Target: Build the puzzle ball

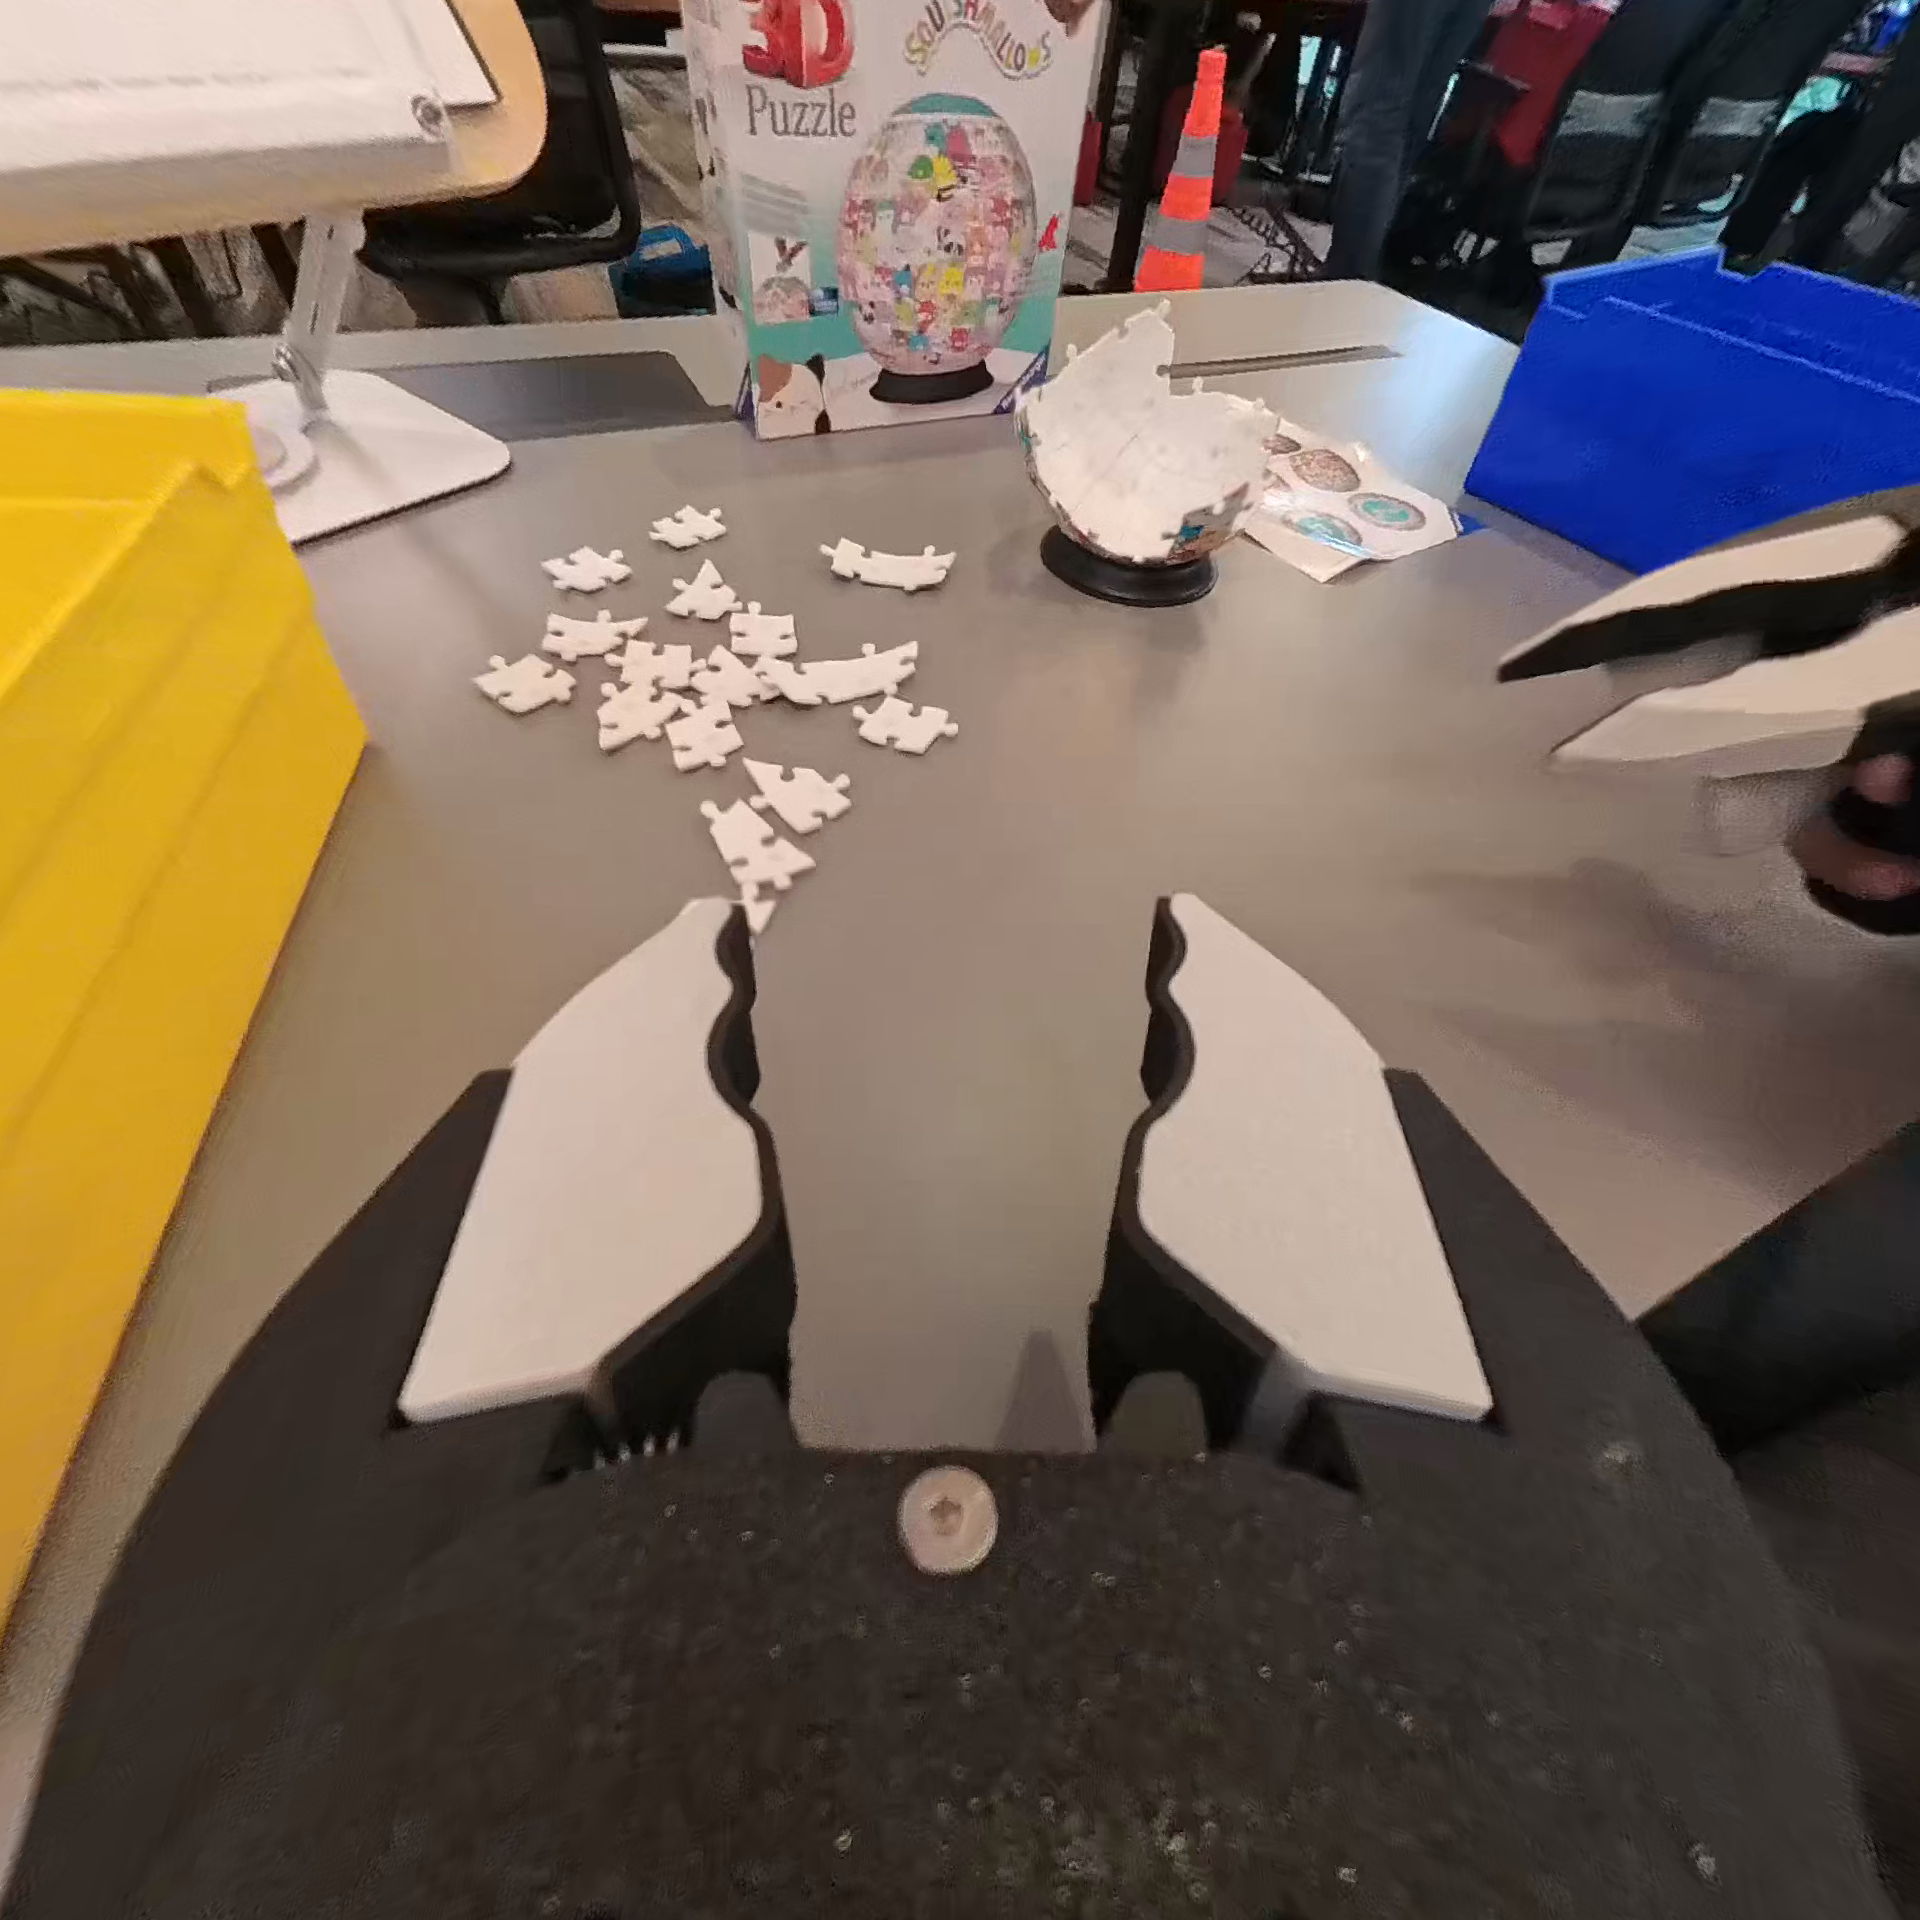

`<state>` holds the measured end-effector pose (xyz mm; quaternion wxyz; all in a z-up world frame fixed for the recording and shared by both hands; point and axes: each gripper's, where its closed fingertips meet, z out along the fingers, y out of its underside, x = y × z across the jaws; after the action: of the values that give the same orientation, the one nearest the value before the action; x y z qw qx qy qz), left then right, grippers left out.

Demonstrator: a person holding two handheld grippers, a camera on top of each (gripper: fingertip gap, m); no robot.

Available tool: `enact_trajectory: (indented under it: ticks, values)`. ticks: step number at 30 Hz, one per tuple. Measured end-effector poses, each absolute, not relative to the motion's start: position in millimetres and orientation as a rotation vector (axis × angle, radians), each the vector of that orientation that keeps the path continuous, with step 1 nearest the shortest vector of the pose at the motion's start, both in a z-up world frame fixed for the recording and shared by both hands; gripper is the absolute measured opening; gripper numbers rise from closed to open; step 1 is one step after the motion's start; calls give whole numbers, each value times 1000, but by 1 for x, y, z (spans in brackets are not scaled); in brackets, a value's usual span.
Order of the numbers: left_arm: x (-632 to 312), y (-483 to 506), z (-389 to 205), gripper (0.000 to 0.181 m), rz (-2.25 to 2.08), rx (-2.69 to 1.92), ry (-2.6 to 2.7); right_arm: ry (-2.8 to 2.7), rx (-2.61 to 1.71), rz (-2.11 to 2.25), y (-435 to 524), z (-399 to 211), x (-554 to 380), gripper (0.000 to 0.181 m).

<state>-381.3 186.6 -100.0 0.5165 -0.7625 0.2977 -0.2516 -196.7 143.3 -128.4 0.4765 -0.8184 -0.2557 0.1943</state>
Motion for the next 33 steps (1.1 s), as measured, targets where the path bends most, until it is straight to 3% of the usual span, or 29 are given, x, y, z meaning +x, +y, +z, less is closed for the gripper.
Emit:
enact_trajectory:
  ticks: [9, 20, 27, 33]
  values:
    - [-333, 200, -87, 72, -485, -1716, 902, -262, -2030, 513, 130, -131, -134, 49]
    - [-443, 186, -88, 72, -258, -1884, 725, -475, -2038, 404, 154, -136, -148, 49]
    - [-393, 178, -97, 73, -591, -1927, 717, -386, -2061, 408, 181, -126, -124, 50]
    - [-319, 241, -61, 74, -550, -1911, 946, -258, -2096, 227, 234, -102, -51, 50]
